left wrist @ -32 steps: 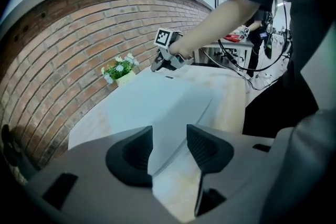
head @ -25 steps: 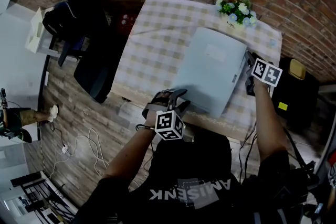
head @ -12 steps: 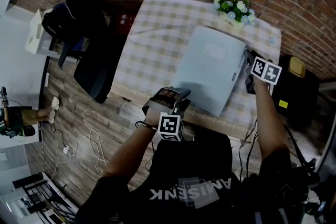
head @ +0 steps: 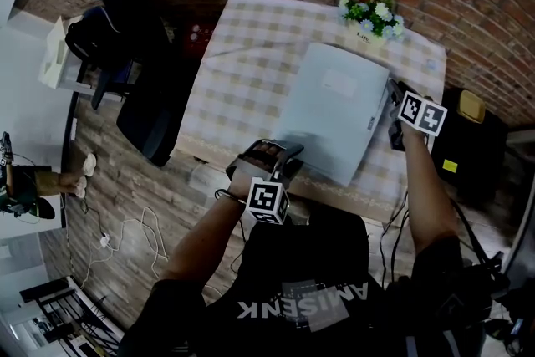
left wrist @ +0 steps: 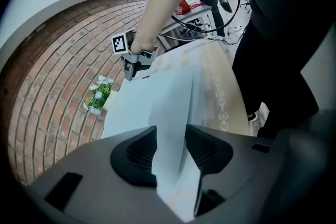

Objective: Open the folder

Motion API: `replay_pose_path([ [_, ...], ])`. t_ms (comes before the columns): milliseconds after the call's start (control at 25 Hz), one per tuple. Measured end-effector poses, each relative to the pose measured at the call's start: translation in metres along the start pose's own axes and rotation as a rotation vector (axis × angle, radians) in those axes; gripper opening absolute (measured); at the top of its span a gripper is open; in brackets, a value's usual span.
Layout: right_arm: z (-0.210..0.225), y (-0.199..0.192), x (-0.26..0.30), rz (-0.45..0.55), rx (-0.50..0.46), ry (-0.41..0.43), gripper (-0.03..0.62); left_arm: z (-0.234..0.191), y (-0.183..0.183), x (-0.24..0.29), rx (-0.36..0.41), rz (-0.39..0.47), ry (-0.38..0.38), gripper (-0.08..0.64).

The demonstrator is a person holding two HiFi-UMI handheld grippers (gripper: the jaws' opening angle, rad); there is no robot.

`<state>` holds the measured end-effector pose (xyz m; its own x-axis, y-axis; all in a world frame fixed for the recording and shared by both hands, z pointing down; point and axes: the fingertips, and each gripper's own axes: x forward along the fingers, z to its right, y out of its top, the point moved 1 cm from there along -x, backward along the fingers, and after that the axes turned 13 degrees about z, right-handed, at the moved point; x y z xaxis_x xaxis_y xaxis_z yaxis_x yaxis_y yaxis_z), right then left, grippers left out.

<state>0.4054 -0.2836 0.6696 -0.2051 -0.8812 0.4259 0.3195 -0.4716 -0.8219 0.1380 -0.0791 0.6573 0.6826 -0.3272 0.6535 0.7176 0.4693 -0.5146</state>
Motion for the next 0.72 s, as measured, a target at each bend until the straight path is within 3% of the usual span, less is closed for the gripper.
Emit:
replay_pose_path([
  [200,-0.002,0.000,0.000,-0.017,0.014,-0.002,0.141,0.012,-0.004,0.003,-0.056,0.009,-0.101,0.107],
  [480,-0.002,-0.001,0.001,-0.022,0.023,-0.011,0.140,0.017,-0.003,0.004,-0.075,0.031,-0.171,0.084],
  [720,-0.002,-0.001,0.000,-0.026,0.026,-0.017,0.140,0.014,-0.004,0.000,-0.190,0.061,-0.115,0.043],
])
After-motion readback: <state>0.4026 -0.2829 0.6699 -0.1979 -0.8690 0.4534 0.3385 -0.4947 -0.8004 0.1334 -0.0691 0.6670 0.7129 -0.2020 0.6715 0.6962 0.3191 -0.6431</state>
